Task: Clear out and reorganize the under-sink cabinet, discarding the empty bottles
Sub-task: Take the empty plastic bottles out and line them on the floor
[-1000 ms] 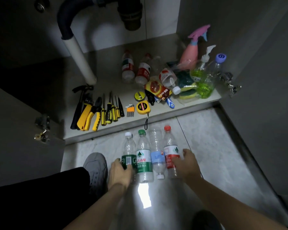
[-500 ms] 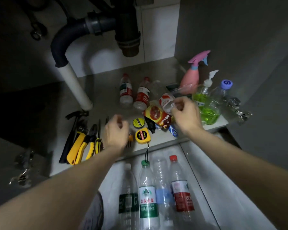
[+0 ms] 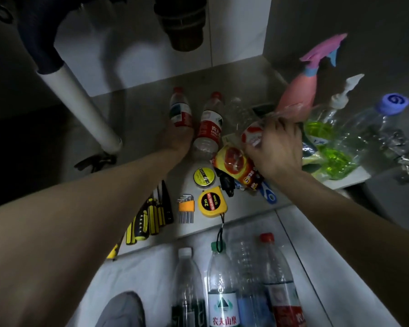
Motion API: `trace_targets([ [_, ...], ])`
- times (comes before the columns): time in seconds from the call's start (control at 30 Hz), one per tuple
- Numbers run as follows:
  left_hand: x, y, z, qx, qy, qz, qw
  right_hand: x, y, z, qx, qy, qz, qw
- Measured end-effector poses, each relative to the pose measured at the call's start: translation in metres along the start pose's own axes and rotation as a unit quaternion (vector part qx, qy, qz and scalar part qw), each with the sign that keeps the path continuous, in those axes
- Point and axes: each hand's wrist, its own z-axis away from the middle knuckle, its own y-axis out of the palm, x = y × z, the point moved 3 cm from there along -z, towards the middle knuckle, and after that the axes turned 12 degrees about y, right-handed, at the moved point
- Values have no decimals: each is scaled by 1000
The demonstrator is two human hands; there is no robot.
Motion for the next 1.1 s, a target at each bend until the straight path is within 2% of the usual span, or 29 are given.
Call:
trace_targets([
  [0.1,-3,-3,11,-67,5,62,996,-1,-3,9,-3,-7,-33,999],
  [0.23,-5,-15,35,-106,0,148,983,0,-23,29,-16,19,-207,978],
  [0.3,-3,-26,54,-123,-1,123,985,-1,-34,45,-12,34,-287,957],
  [0.37,-4,-39,76,-143,10,75,987,-5,-46,63,2,38,-318,947],
  [0.53,-6,-57,159,-144,80,25,986,-33,-64,109,54,-10,-266,962],
  [0.7,12,-52,259,-56,134,17,989,-80,-55,180,141,-11,-221,965],
  [0.8,30,-50,320,-18,154,9,988,-115,-57,218,165,38,-217,961],
  [0.97,83,-50,397,32,134,-27,990,-173,-40,262,203,166,-161,951],
  [1.1,115,-53,430,0,91,-67,994,-189,-17,277,246,277,-137,919],
])
